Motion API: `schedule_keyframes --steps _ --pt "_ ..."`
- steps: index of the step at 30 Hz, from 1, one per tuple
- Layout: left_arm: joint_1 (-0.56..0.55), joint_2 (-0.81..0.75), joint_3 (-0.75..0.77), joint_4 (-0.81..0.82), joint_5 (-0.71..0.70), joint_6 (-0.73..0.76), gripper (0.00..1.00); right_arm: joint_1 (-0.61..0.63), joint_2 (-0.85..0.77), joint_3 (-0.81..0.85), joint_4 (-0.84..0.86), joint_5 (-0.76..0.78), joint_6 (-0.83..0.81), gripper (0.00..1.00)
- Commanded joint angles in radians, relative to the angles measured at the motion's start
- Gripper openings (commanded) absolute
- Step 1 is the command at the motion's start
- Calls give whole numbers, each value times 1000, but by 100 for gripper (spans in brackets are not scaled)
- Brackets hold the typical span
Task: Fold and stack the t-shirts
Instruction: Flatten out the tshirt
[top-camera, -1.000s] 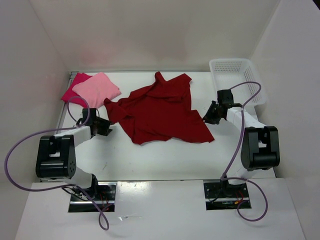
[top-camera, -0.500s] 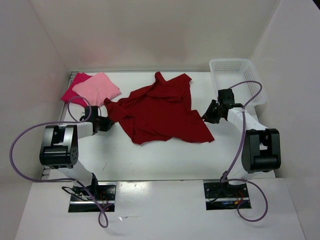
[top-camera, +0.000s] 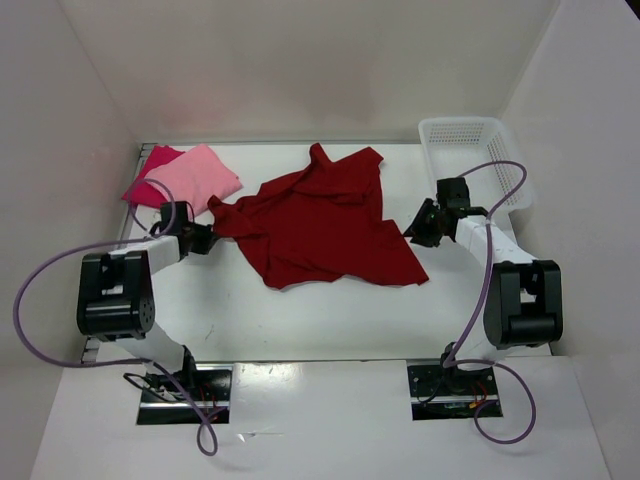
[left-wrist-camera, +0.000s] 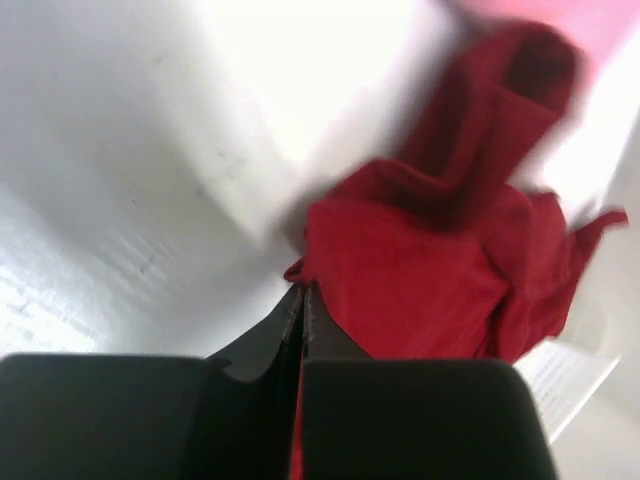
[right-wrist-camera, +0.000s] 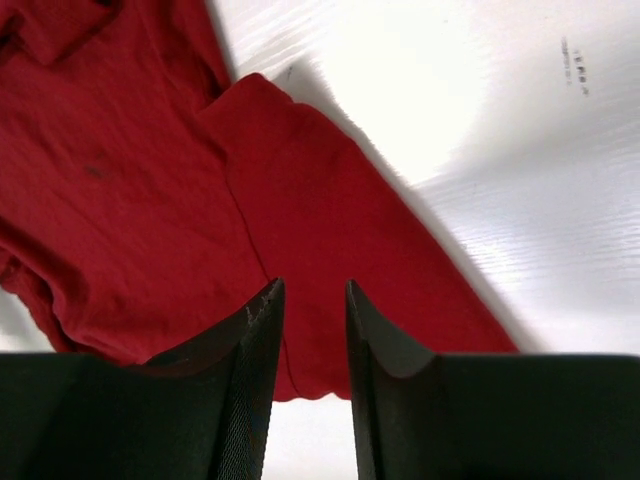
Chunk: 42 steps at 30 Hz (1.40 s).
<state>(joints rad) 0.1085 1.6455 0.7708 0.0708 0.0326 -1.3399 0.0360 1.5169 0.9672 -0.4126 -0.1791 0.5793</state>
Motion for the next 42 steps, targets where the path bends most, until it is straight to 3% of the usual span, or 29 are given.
schedule_keyframes --steps 1,7,11,14,18,22,27,29,34,35,38,40,42 --pt "36 -140 53 -66 1 148 0 -5 -31 -8 -41 70 -2 37" --pt "98 -286 88 -210 52 315 0 -79 -57 -88 -72 84 31 39" --pt "132 -296 120 -241 107 381 0 -97 -41 -88 -90 107 42 43" --pt "224 -282 188 -275 145 441 0 -97 -29 -100 -100 89 71 43" --pt "292 -250 246 -278 183 450 0 -97 -29 -134 -89 49 122 46" --pt "402 -210 266 -246 266 394 0 -97 -110 -186 -109 121 177 46" --pt "393 -199 220 -151 368 314 0 -97 -77 -208 -56 149 173 50" --pt "369 -213 220 -180 316 361 0 -97 -40 -208 -29 29 142 50" --pt "278 -243 208 -189 288 381 0 14 -5 -199 40 -77 131 47" --pt "266 -254 208 -189 279 381 0 60 5 -190 26 -77 122 40" --pt "197 -254 208 -201 253 400 0 141 -23 -130 -31 16 136 0" --pt "145 -254 208 -201 242 409 0 221 -88 -6 -142 195 145 0" --pt "122 -254 208 -210 233 418 0 327 -89 173 -326 256 113 0"
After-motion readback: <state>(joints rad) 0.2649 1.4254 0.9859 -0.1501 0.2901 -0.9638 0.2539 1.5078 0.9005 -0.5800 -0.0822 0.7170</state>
